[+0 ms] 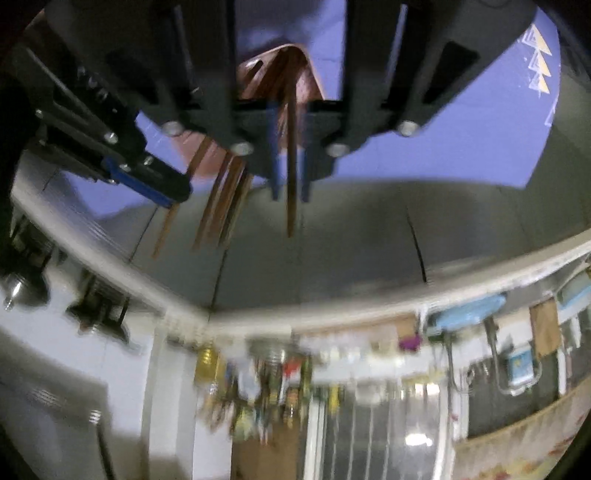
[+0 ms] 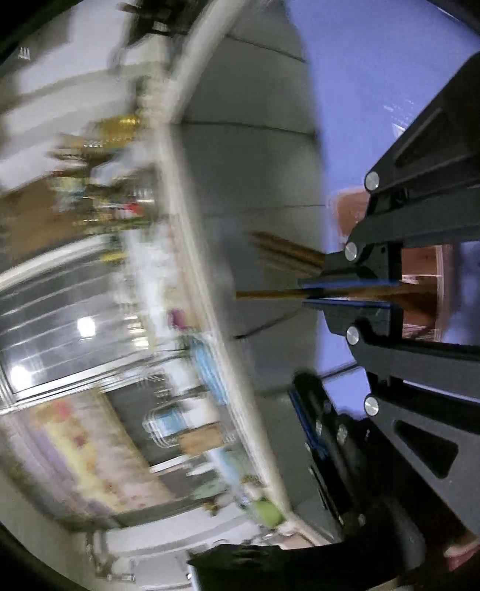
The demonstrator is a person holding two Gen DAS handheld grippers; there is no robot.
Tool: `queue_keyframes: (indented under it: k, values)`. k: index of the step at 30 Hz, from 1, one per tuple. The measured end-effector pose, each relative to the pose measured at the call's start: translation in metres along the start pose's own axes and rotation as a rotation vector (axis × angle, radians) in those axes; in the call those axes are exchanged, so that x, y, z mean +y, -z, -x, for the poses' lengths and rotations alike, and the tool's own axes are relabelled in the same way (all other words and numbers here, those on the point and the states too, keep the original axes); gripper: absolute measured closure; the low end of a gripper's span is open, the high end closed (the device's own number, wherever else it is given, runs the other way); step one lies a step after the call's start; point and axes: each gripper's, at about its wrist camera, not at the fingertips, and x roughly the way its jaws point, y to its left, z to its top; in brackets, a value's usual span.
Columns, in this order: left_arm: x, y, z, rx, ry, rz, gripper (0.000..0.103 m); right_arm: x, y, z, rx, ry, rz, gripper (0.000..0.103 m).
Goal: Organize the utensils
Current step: 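Open both tools to drop the chopsticks into the basket, then move both open tools back toward the last chopsticks on the cloth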
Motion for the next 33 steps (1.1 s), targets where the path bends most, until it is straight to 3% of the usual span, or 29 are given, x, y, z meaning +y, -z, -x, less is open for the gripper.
queue_keyframes:
  k: [1, 3, 5, 6, 9, 10, 11, 13, 15, 17, 19, 23, 28, 31, 33]
  values:
    - [-0.002, 0.005, -0.009, 0.030, -0.030, -0.004, 0.072, -0.003, 0.003, -0.009, 0.046, -0.006, -0.020, 0.096]
    - [0.001, 0.014, -0.007, 0.023, -0.038, 0.018, 0.072, -0.009, 0.007, -0.014, 0.099, -0.018, -0.049, 0.096]
    - [0.007, 0.016, 0.007, -0.010, -0.040, 0.045, 0.071, -0.009, 0.009, 0.001, 0.055, -0.025, -0.049, 0.092]
    - [0.012, 0.017, 0.020, -0.041, -0.043, 0.065, 0.065, -0.009, 0.010, 0.010, 0.028, -0.031, -0.043, 0.090]
    - [0.024, 0.027, 0.054, -0.116, -0.062, 0.108, 0.059, -0.005, 0.021, 0.047, -0.045, -0.041, -0.032, 0.060]
    - [0.026, 0.035, 0.068, -0.135, -0.064, 0.117, 0.059, -0.005, 0.028, 0.061, -0.073, -0.047, -0.031, 0.044]
    - [0.028, 0.045, 0.078, -0.146, -0.063, 0.124, 0.059, -0.005, 0.036, 0.073, -0.098, -0.052, -0.031, 0.038]
    - [0.028, 0.072, 0.093, -0.140, -0.058, 0.131, 0.059, -0.006, 0.067, 0.095, -0.100, -0.039, -0.006, 0.039]
    - [0.026, 0.105, 0.097, -0.098, -0.045, 0.128, 0.059, -0.005, 0.114, 0.103, -0.032, 0.000, 0.041, 0.055]
    - [0.022, 0.136, 0.090, -0.022, -0.037, 0.123, 0.059, -0.005, 0.160, 0.099, 0.080, 0.040, 0.062, 0.083]
    - [0.015, 0.174, 0.081, 0.069, -0.022, 0.113, 0.059, -0.006, 0.206, 0.098, 0.170, 0.055, 0.052, 0.088]
    - [-0.002, 0.216, 0.067, 0.183, 0.015, 0.100, 0.059, 0.006, 0.250, 0.100, 0.249, 0.082, 0.091, 0.090]
    - [-0.026, 0.230, 0.057, 0.252, 0.028, 0.032, 0.059, 0.015, 0.276, 0.095, 0.324, 0.040, 0.088, 0.090]
    - [-0.035, 0.232, 0.054, 0.266, 0.031, 0.017, 0.059, 0.017, 0.276, 0.096, 0.319, 0.147, 0.148, 0.090]
    - [-0.041, 0.234, 0.053, 0.268, 0.030, 0.008, 0.059, 0.007, 0.275, 0.099, 0.302, 0.183, 0.117, 0.092]
